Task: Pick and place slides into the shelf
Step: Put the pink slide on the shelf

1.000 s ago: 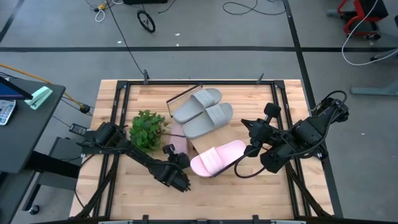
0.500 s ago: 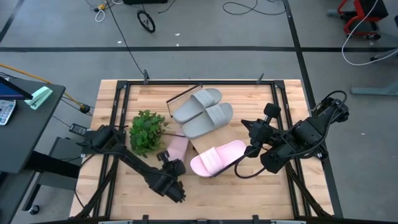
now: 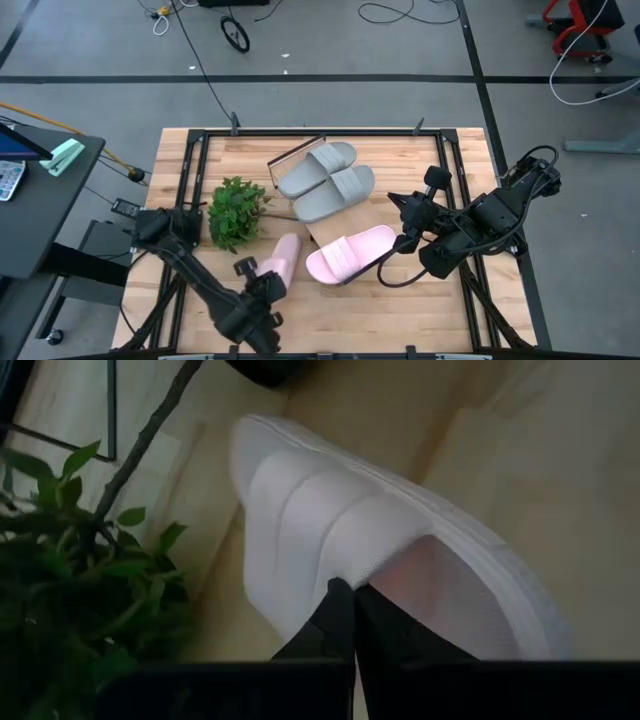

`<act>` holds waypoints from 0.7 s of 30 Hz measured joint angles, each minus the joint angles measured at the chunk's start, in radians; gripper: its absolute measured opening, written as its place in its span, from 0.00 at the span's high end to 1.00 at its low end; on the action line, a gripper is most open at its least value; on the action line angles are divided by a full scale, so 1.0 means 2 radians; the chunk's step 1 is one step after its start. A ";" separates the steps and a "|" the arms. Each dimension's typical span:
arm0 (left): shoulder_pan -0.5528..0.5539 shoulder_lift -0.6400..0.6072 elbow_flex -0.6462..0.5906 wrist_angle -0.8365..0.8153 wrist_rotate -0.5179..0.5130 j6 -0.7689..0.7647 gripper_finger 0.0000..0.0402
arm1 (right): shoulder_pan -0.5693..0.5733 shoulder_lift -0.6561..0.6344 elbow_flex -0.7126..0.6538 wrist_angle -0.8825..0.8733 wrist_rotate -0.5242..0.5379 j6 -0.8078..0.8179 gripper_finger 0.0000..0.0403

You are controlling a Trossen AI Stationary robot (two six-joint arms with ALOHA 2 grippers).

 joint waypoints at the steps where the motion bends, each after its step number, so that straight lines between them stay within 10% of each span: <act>1: -0.004 0.000 0.013 -0.009 0.001 -0.008 1.00 | 0.000 0.000 0.000 0.000 0.000 -0.001 1.00; 21: -0.052 0.000 0.213 -0.058 0.022 -0.020 1.00 | 0.000 0.000 0.000 0.000 -0.008 -0.002 1.00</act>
